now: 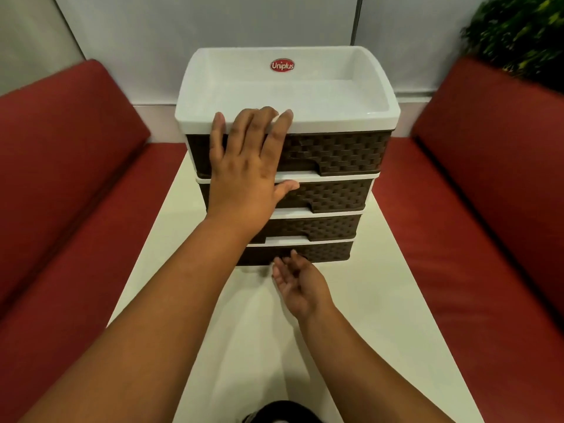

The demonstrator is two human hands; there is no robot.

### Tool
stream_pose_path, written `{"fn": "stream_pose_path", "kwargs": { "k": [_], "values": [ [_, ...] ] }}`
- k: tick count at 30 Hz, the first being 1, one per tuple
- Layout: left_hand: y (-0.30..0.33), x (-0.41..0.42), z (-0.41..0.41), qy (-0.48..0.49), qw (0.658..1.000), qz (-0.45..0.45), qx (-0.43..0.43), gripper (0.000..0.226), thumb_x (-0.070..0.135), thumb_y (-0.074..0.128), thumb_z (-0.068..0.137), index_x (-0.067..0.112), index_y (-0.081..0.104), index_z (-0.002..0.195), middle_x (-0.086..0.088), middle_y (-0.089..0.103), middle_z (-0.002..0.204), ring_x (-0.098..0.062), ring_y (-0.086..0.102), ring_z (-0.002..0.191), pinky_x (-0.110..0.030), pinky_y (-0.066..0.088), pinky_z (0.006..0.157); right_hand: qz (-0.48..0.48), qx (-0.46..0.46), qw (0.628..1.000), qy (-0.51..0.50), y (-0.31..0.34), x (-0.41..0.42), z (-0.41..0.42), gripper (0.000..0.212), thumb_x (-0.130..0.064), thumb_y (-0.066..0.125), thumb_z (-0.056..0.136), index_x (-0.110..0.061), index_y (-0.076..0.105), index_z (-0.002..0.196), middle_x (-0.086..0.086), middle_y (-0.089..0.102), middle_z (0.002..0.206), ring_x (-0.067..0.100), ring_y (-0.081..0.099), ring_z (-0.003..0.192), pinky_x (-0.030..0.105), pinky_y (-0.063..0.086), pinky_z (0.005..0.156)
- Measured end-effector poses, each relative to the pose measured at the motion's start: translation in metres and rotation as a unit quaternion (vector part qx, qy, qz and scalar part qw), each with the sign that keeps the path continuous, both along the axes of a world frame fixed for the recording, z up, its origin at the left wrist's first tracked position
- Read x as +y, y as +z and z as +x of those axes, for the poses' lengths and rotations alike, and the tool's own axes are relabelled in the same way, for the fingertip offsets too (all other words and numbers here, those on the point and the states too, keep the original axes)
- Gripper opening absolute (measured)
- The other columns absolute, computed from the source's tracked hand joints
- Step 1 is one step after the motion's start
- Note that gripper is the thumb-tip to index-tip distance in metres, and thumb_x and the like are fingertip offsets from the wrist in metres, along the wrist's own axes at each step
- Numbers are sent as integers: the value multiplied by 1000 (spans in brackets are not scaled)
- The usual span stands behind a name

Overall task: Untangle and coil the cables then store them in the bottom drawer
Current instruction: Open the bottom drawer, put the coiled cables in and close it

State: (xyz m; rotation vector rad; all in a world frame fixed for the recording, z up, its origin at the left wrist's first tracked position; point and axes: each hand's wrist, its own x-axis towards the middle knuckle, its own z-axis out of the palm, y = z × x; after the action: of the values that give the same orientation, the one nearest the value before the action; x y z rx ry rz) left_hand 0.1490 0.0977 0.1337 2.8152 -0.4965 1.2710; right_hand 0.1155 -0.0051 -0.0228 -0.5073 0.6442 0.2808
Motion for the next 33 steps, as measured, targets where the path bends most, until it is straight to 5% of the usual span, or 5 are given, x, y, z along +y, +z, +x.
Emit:
{"fn": "stream_pose_path", "kwargs": {
  "k": [3,9,21,30,33],
  "values": [
    [0,0,0,-5,1000,-8,-1,92,52,75,76,21,27,148,-9,39,147,-29,29,139,-52,5,118,7,-3,1000,8,-2,0,-5,27,-13,57,96,-4,55,122,18,61,116,25,66,97,31,53,80],
    [1,-1,-2,-10,1000,-12,0,93,50,77,74,19,29,148,-10,40,147,-30,30,139,-54,6,118,25,11,1000,7,7,-4,-44,19,-9,61,92,1,59,108,18,63,103,29,65,100,34,52,87],
    [1,-3,-3,-8,1000,-13,14,92,46,78,75,19,28,148,-10,38,148,-30,28,140,-55,4,118,18,41,999,6,9,-10,-109,41,-19,78,67,0,64,101,17,68,85,29,73,82,32,60,63],
    [5,-5,-7,1,999,2,38,95,47,76,76,20,21,149,-11,35,150,-31,25,142,-54,2,118,-5,39,999,25,15,-20,-113,22,-15,67,88,1,63,103,20,67,87,29,72,78,32,61,65],
    [8,-3,-14,23,997,33,67,99,56,65,84,19,6,155,-12,14,162,-31,9,149,-54,-1,118,-19,40,998,48,20,-24,-117,19,-16,67,89,1,63,97,20,66,87,28,71,76,33,60,68]
  ]
}}
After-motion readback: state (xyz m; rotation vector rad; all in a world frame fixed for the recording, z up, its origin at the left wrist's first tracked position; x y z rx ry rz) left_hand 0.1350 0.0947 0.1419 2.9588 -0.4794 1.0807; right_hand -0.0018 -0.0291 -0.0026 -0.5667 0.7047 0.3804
